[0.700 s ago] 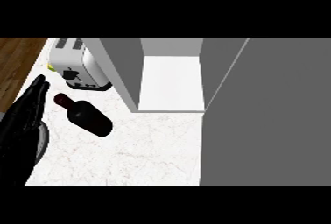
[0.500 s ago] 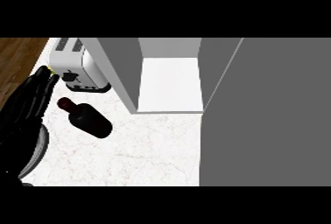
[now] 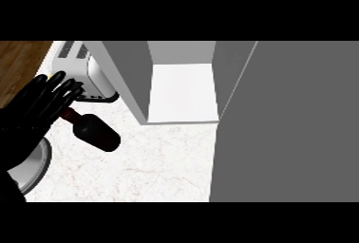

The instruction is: Pick up the wine, place it into the cabinet and close the cabinet

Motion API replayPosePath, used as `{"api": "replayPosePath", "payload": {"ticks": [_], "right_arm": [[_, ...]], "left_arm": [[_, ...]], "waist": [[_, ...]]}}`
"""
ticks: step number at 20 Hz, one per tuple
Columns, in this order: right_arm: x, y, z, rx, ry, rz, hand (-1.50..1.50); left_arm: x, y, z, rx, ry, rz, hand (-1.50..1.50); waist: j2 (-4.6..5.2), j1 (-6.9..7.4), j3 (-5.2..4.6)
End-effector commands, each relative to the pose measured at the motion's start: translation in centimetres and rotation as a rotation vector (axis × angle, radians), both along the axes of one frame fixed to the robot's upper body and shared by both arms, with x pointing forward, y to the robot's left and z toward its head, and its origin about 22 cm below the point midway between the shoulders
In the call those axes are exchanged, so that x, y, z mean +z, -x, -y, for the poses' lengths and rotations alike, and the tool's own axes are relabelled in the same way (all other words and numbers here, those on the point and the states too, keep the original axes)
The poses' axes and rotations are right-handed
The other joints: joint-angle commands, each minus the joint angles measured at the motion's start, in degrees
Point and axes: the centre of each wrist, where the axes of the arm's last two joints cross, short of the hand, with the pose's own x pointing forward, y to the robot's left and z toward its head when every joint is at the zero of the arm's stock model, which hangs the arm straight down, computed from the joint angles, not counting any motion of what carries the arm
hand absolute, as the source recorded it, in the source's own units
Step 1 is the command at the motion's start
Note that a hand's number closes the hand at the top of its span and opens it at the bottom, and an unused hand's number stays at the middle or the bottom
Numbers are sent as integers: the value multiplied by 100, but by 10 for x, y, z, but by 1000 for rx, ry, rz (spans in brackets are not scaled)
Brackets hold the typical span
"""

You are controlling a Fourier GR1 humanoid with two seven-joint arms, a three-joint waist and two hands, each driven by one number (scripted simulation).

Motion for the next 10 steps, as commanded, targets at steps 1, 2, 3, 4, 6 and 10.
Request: {"api": "replayPosePath", "payload": {"ticks": [1, 2, 3, 4, 6, 10], "right_arm": [[3, 18, -19, 39, -24, -44, -150], [29, 40, -5, 29, -27, -6, -150], [34, 43, -9, 28, -10, -11, -150], [35, 37, -14, 37, -17, -25, -150], [42, 63, -26, 20, -30, -37, -150], [54, 57, -24, 16, -21, -23, -150]], "left_arm": [[35, -15, -23, -109, 35, -37, -150], [32, -17, -46, -87, 17, -46, -150], [46, -6, -37, -108, 21, -62, -150], [47, -12, -39, -113, 18, -49, -150], [43, 6, -53, -108, 28, -69, -150], [52, 3, -56, -98, 37, -100, -150]], "waist": [[-15, 75, 10], [-19, 35, 5], [-30, 111, 8], [-11, 122, 8], [-33, 149, 3], [-11, 138, 8]]}}
